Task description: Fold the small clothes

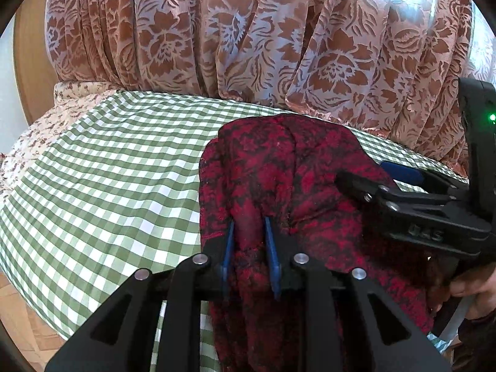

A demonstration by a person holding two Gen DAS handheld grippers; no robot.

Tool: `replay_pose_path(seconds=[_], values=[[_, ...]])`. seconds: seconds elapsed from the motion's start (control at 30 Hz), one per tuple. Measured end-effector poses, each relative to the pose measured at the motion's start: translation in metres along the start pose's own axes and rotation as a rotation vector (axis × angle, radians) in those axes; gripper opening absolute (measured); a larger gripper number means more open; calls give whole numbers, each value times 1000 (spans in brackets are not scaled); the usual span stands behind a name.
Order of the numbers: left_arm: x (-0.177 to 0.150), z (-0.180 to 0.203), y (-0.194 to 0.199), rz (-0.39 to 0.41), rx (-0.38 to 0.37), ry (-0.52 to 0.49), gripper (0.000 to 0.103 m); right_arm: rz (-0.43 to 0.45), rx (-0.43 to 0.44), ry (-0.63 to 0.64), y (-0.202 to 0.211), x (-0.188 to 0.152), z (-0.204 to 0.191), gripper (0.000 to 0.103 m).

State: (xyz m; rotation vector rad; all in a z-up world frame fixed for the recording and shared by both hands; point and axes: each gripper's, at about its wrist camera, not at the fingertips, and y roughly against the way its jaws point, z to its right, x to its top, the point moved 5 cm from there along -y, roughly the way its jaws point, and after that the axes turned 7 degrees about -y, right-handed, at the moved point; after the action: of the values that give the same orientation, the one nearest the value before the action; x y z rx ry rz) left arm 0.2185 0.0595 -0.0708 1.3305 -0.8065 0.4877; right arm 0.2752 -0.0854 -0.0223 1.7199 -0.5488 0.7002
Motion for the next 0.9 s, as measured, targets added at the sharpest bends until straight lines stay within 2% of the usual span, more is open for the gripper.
replay_pose_path(seconds=[0.13, 0.2, 0.27, 0.4, 0.5, 0.6, 0.67, 0.73, 0.83, 0.9], values=[[-2, 1, 6, 4, 27, -9, 22, 3, 14, -16, 12, -2, 5, 99], [-3, 2, 9, 3, 42, -15, 24, -4, 30, -49, 16, -6, 12, 99], [-5, 2, 11, 4, 62, -18, 33, -14, 59, -98, 20, -11, 22, 99], [-10, -2, 15, 0, 110, -40, 64, -69, 180, -210, 23, -30, 44, 99], [-17, -9, 16, -6, 90, -35, 81, -127, 299, -323, 18, -51, 61, 100], [-22, -17, 14, -10, 27, 5, 90, -187, 429, -439, 7, -71, 71, 100], [-25, -22, 9, -11, -50, 41, 91, -202, 483, -484, 1, -77, 72, 100], [-28, -31, 3, -20, -106, 99, 99, -208, 527, -514, -4, -81, 72, 100], [-34, -45, -11, -42, -258, 220, 99, -234, 618, -560, -14, -87, 70, 100], [-41, -53, -25, -64, -421, 331, 99, -243, 653, -568, -17, -87, 69, 100]])
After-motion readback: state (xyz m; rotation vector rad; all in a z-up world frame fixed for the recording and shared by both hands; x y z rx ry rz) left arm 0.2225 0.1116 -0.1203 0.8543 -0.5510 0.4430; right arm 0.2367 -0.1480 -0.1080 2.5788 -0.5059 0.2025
